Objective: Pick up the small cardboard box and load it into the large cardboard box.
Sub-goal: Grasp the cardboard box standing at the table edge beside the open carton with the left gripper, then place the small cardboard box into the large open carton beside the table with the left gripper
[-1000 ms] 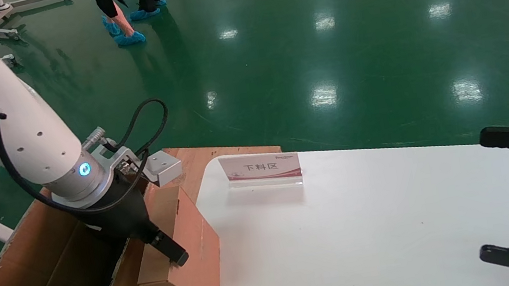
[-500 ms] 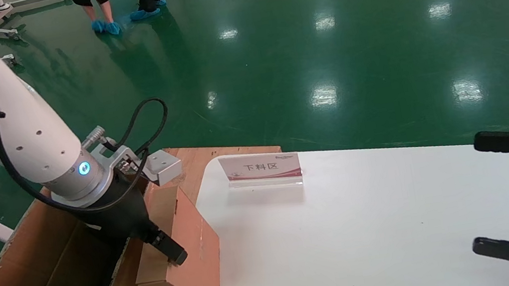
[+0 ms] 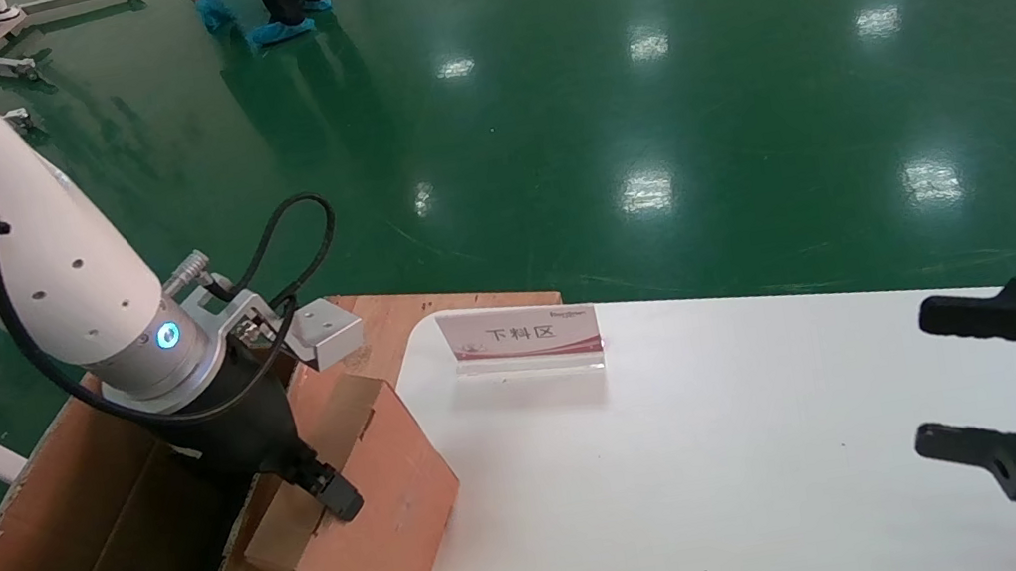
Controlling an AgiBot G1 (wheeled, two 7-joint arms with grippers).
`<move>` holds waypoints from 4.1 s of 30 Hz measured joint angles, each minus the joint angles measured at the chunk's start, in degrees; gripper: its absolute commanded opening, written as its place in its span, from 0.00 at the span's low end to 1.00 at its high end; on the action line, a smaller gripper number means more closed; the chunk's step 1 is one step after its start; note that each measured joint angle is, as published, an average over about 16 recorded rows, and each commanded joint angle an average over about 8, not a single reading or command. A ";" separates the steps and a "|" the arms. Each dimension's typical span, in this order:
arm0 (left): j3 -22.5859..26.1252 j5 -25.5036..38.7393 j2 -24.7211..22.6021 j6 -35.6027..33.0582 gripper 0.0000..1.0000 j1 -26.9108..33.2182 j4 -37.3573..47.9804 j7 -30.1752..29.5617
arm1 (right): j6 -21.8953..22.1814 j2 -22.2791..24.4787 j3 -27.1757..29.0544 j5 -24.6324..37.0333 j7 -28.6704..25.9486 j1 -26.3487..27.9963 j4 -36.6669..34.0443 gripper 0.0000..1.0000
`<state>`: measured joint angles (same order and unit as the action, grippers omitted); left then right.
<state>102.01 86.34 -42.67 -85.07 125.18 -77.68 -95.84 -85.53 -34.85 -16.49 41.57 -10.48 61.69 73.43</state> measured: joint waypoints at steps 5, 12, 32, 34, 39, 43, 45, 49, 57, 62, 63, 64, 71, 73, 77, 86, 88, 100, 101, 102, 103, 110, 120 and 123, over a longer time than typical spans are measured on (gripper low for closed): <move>-0.01 -0.01 -0.02 -0.01 0.00 0.00 0.08 0.02 | 0.00 0.00 0.00 0.00 0.00 0.00 0.00 0.00; -0.61 -0.86 0.12 -0.08 0.00 0.75 0.81 0.11 | 0.00 0.00 -0.01 0.00 0.01 0.01 -0.01 0.00; -8.05 -7.33 3.13 -4.35 0.00 18.74 5.54 3.46 | 0.00 0.01 -0.08 -0.04 0.05 0.04 -0.05 0.00; -7.89 -7.50 3.16 -4.96 0.00 21.40 6.41 4.36 | 0.00 0.02 -0.09 -0.04 0.05 0.04 -0.05 0.00; -5.29 -7.76 2.68 -6.00 0.00 28.01 8.57 6.71 | 0.01 0.02 -0.11 -0.05 0.06 0.05 -0.05 0.00; -1.15 -7.69 1.72 -6.37 0.00 32.85 9.88 8.36 | 0.01 0.03 -0.12 -0.06 0.07 0.05 -0.05 0.40; 1.34 -7.69 1.13 -6.47 0.00 34.96 10.41 9.10 | 0.02 0.03 -0.13 -0.07 0.07 0.05 -0.05 0.65; 6.58 -7.68 -0.25 -6.67 0.00 38.53 11.39 10.44 | 0.02 0.04 -0.14 -0.08 0.08 0.06 -0.05 1.00; 17.74 -9.09 -2.61 -8.39 0.00 43.91 13.17 12.74 | 0.04 0.05 -0.17 -0.10 0.10 0.06 -0.05 1.00; 25.55 -11.11 -3.39 -9.39 0.00 45.93 14.38 13.89 | 0.04 0.06 -0.19 -0.11 0.10 0.07 -0.05 1.00; 27.17 -11.63 -3.51 -9.56 0.00 46.29 14.64 14.12 | 0.05 0.06 -0.19 -0.11 0.11 0.07 -0.05 1.00; 28.79 -12.18 -3.62 -9.71 0.00 46.63 14.90 14.35 | 0.05 0.06 -0.19 -0.11 0.11 0.07 -0.05 1.00; 39.09 -16.38 -3.90 -9.55 0.00 47.53 17.18 16.05 | 0.06 0.07 -0.22 -0.13 0.12 0.07 -0.05 1.00; 41.34 -17.47 -3.80 -9.38 0.00 47.60 17.77 16.49 | 0.06 0.07 -0.23 -0.14 0.12 0.07 -0.05 1.00; 44.77 -19.20 -3.09 -8.87 0.00 47.50 18.66 17.21 | 0.07 0.08 -0.24 -0.14 0.13 0.08 -0.05 1.00; 46.84 -20.02 0.38 -5.89 0.00 44.40 19.23 17.72 | 0.08 0.09 -0.27 -0.17 0.15 0.08 -0.05 1.00; 46.56 -19.63 1.39 -5.09 0.00 43.44 19.03 17.56 | 0.08 0.09 -0.28 -0.17 0.15 0.09 -0.05 1.00; 44.45 -16.68 7.53 -1.28 0.00 38.63 15.83 15.04 | 0.10 0.11 -0.32 -0.20 0.17 0.09 -0.05 1.00; 44.43 -16.46 8.00 -1.10 0.00 38.41 15.47 14.78 | 0.10 0.11 -0.32 -0.20 0.17 0.10 -0.05 1.00; 44.43 -16.25 8.44 -0.93 0.00 38.21 15.14 14.54 | 0.10 0.11 -0.32 -0.20 0.17 0.10 -0.05 1.00; 44.43 -16.03 8.85 -0.79 0.00 38.02 14.82 14.33 | 0.10 0.12 -0.33 -0.21 0.17 0.10 -0.05 1.00; 44.87 -14.31 11.26 -0.13 0.00 36.97 13.63 13.58 | 0.11 0.12 -0.35 -0.22 0.19 0.10 -0.05 1.00; 45.31 -11.92 13.15 1.58 0.00 35.57 14.53 14.65 | 0.13 0.14 -0.38 -0.24 0.20 0.11 -0.05 1.00; 45.23 -11.58 13.37 2.45 0.00 34.94 15.11 15.26 | 0.13 0.14 -0.39 -0.25 0.21 0.11 -0.05 1.00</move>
<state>147.24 74.77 -29.30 -82.61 160.12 -62.57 -80.58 -85.39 -34.71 -16.88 41.32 -10.28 61.80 73.38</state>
